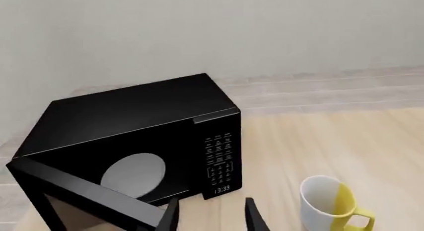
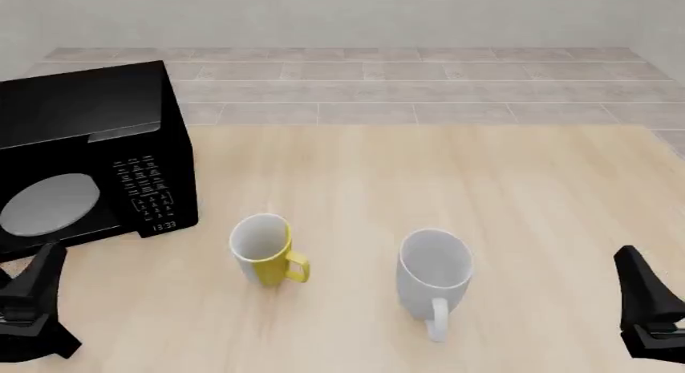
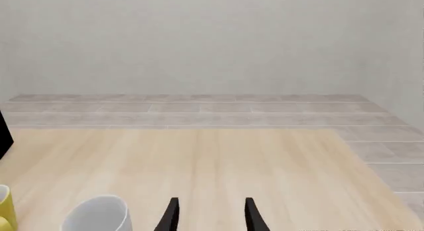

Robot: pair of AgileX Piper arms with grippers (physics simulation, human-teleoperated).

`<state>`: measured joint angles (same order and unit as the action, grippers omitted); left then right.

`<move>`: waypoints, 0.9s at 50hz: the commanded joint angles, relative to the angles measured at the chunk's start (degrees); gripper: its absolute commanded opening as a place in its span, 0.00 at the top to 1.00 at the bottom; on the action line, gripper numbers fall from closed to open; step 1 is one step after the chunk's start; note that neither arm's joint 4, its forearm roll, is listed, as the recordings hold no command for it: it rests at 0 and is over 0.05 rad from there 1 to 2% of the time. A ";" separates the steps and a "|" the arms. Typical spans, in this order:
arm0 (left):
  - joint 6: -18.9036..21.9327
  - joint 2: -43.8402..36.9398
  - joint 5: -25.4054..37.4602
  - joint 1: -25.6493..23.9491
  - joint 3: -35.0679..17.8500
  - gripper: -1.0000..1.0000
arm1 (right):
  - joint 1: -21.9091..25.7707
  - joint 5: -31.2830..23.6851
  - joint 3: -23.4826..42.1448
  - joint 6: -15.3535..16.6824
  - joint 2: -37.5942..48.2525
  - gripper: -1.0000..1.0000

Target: Put the yellow and white mug to the front of the white mug.

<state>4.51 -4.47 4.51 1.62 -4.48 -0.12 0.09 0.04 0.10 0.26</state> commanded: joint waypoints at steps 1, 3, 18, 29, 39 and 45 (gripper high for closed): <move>6.95 -6.98 6.95 2.53 -6.98 0.00 | -1.21 0.47 0.07 -0.23 1.26 0.00; 6.95 -6.98 6.95 2.53 -6.98 0.00 | -1.38 -0.22 0.02 0.44 0.72 0.00; 6.95 -6.98 6.95 2.53 -6.98 0.00 | 4.82 5.82 2.30 5.08 12.18 0.00; 6.95 -6.98 6.95 2.53 -6.98 0.00 | 11.55 1.08 9.63 8.62 14.36 0.00; 6.95 -6.98 6.95 2.53 -6.98 0.00 | 18.13 -2.62 16.04 13.59 18.58 0.00; 6.95 -6.98 6.95 2.53 -6.98 0.00 | 22.52 -4.40 19.31 15.39 22.38 0.00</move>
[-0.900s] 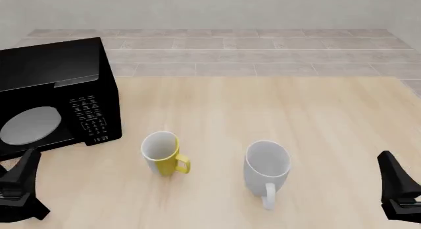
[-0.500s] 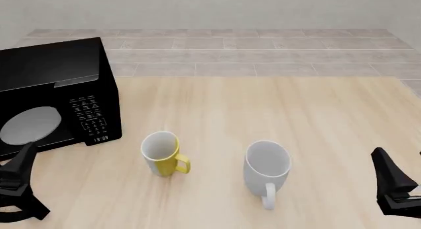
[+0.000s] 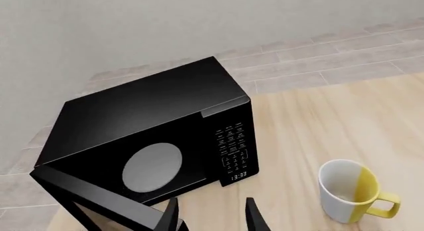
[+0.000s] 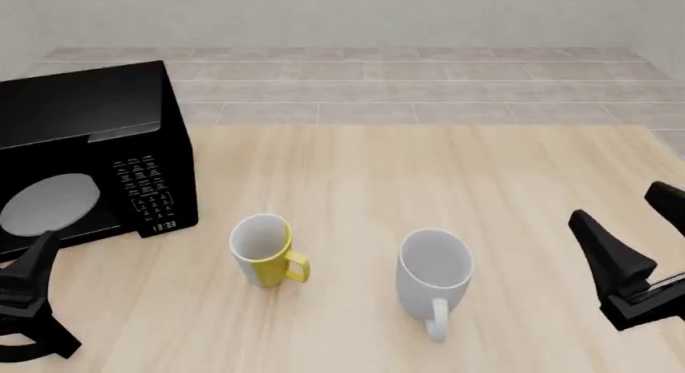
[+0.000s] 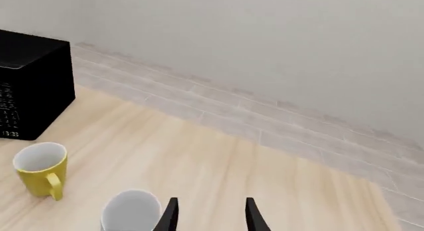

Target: Put the yellow and white mug to the front of the white mug.

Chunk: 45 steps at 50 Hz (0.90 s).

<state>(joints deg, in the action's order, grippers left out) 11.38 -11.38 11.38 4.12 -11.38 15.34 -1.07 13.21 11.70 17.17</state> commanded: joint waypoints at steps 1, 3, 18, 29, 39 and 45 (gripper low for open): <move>0.08 -0.07 0.08 0.03 -0.08 0.00 | 7.82 -3.86 7.12 3.35 5.82 0.00; 0.08 -0.07 0.08 0.03 -0.08 0.00 | 9.18 -4.65 8.49 3.55 6.95 0.00; 0.08 -0.07 0.08 0.03 -0.08 0.00 | 23.09 -9.48 18.34 7.73 19.71 0.00; 0.08 -0.07 0.08 0.03 -0.08 0.00 | 28.58 -13.15 24.53 7.29 30.09 0.00; 0.08 -0.07 0.08 0.03 -0.08 0.00 | 34.34 -17.20 29.90 9.11 37.29 0.00; 0.08 -0.07 0.08 0.03 -0.08 0.00 | 37.15 -18.41 32.76 8.30 40.68 0.00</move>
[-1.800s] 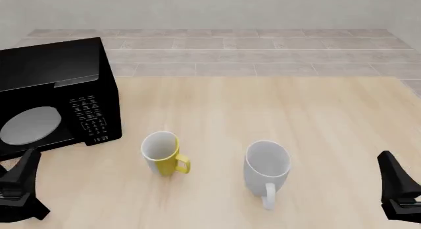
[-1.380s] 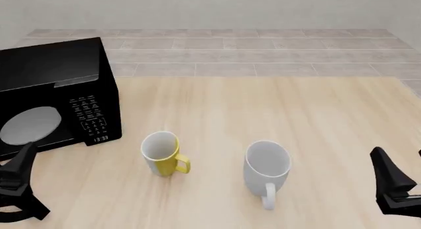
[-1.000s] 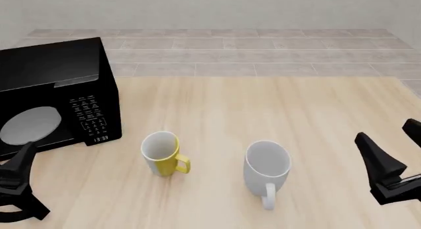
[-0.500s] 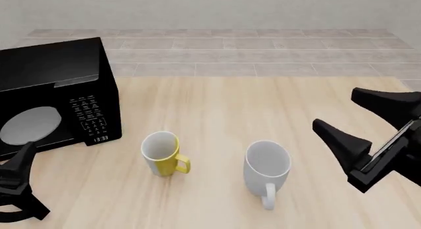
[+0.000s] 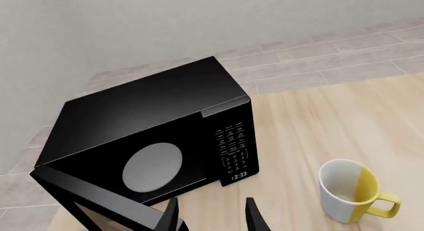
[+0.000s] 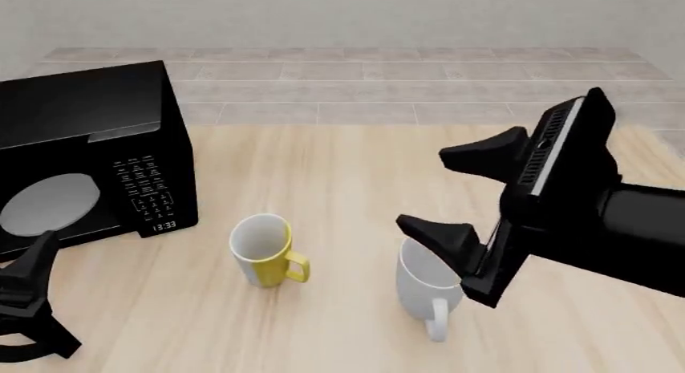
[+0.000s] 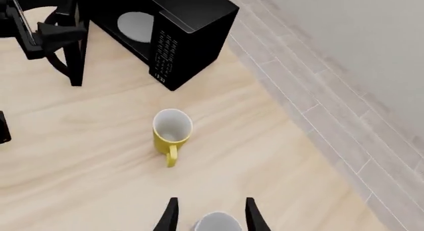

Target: Put the yellow and white mug to the front of the white mug.

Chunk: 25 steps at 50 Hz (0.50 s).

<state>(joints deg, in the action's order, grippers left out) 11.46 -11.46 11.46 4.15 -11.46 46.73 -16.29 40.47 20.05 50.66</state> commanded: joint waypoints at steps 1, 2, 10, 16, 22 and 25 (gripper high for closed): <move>0.00 0.00 0.00 0.00 0.00 0.00 | 5.94 -3.41 6.11 -0.23 7.89 0.00; 0.00 0.00 0.00 0.00 0.00 0.00 | 6.06 -3.38 6.29 0.01 8.31 0.00; 0.00 0.00 0.00 0.00 0.00 0.00 | 7.05 -4.66 9.21 -0.08 12.59 0.00; 0.00 0.00 0.00 0.00 0.00 0.00 | 6.17 -5.37 11.67 -0.42 14.75 0.00; 0.00 0.00 0.00 0.00 0.00 0.00 | 6.28 -5.95 13.38 -1.67 17.39 0.00; 0.00 0.00 0.00 0.00 0.00 0.00 | 6.62 -6.03 13.80 -1.90 18.58 0.00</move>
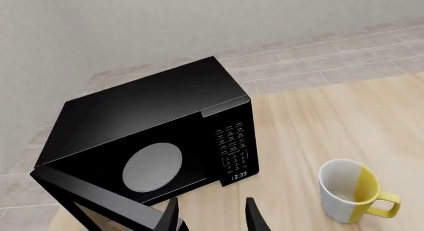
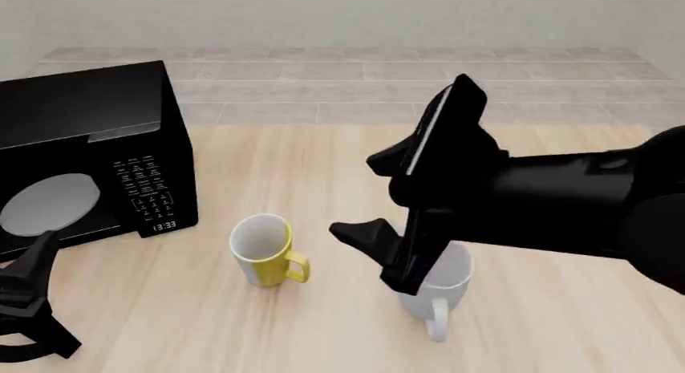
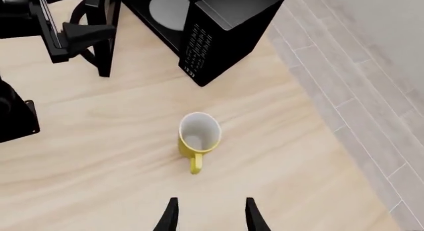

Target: Put the yellow and white mug to the front of the white mug.

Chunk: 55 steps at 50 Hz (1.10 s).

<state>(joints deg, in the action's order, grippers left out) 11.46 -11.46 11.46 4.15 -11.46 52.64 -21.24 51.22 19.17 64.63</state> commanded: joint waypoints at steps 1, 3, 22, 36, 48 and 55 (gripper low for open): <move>0.00 0.00 0.00 0.00 0.00 0.00 | 1.21 -1.17 3.18 -1.24 5.24 0.00; 0.00 0.00 0.00 0.00 0.00 0.00 | 1.77 -1.25 3.47 -1.75 5.82 0.00; 0.00 0.00 0.00 0.00 0.00 0.00 | 4.39 2.06 2.52 -3.79 13.53 0.00; 0.00 0.00 0.00 0.00 0.00 0.00 | 0.31 4.18 4.82 -3.60 18.71 0.00; 0.00 0.00 0.00 0.00 0.00 0.00 | -0.14 7.27 5.39 -4.94 23.87 0.00; 0.00 0.00 0.00 0.00 0.00 0.00 | -0.31 8.93 5.54 -5.01 26.75 0.00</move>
<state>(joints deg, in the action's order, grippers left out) 11.46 -11.46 11.46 4.15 -11.46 52.81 -14.48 56.37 14.61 87.61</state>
